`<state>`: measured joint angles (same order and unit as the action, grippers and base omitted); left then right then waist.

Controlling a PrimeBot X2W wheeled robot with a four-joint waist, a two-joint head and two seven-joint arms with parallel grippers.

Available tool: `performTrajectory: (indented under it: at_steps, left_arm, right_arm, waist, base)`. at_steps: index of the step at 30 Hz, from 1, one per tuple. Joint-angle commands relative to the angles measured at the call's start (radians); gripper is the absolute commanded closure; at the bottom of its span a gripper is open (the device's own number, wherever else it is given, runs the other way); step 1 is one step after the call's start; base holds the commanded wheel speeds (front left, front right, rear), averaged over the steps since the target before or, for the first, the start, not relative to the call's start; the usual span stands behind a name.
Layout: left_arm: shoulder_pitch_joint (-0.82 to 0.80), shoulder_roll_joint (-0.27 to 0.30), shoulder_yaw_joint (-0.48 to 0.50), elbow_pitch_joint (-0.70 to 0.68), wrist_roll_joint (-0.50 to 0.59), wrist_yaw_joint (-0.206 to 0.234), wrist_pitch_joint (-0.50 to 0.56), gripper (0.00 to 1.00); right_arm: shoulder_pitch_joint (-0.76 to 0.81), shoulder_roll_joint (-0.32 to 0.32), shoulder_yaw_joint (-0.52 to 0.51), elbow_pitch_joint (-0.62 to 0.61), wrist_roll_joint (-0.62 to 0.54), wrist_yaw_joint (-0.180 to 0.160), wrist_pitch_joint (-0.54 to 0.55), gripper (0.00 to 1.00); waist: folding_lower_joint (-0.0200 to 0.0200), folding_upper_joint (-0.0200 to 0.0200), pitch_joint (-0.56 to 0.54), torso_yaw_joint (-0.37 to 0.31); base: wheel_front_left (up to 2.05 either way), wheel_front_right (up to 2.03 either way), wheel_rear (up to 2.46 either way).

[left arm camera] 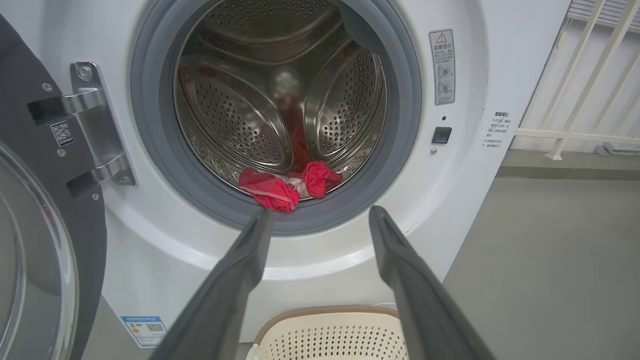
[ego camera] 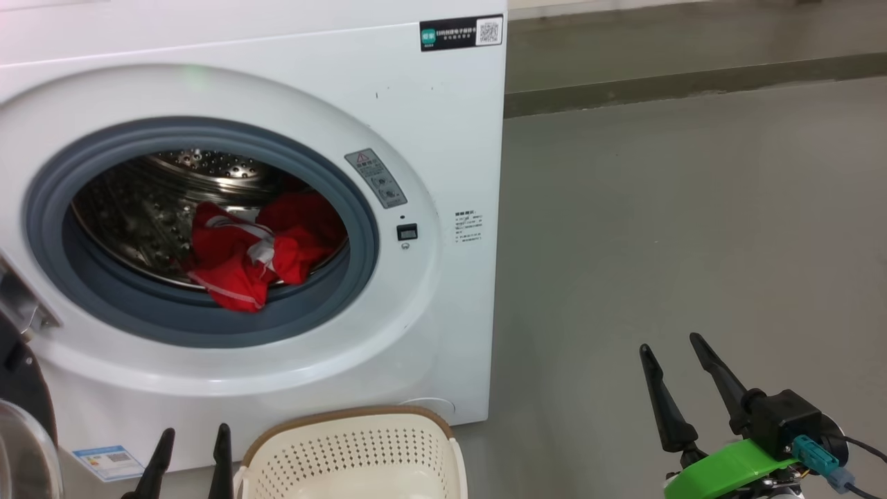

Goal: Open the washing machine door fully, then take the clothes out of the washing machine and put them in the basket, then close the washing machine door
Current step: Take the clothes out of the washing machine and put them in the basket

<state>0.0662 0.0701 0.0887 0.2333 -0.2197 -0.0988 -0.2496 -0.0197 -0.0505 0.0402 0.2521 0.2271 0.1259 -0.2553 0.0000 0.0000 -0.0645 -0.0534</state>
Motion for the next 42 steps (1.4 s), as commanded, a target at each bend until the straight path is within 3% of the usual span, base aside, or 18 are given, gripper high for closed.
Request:
performTrajectory:
  at_steps: [1, 23, 42]
  left_arm:
    - [-0.028, 0.006, 0.030, -0.023, -0.003, -0.008, -0.012, 0.00]
    - [-0.039, 0.001, 0.031, -0.008, -0.005, 0.005, -0.012, 0.00]
    - [-0.260, 0.013, 0.040, 0.177, -0.069, 0.011, 0.003, 0.00]
  right_arm:
    - [-0.025, -0.001, 0.022, -0.023, 0.003, 0.005, -0.006, 0.00]
    - [-0.025, 0.000, 0.024, -0.021, 0.013, 0.005, -0.006, 0.00]
    - [-0.067, -0.009, 0.040, -0.021, 0.007, 0.005, -0.006, 0.00]
  waist:
    - [0.0000, 0.0000, 0.000, -0.001]
    - [0.0000, 0.0000, 0.006, 0.004]
    - [0.0000, 0.0000, 0.080, 0.001]
  base:
    - [0.60, -0.60, 0.00]
    - [0.05, -0.05, 0.00]
    - [0.00, 0.00, 0.00]
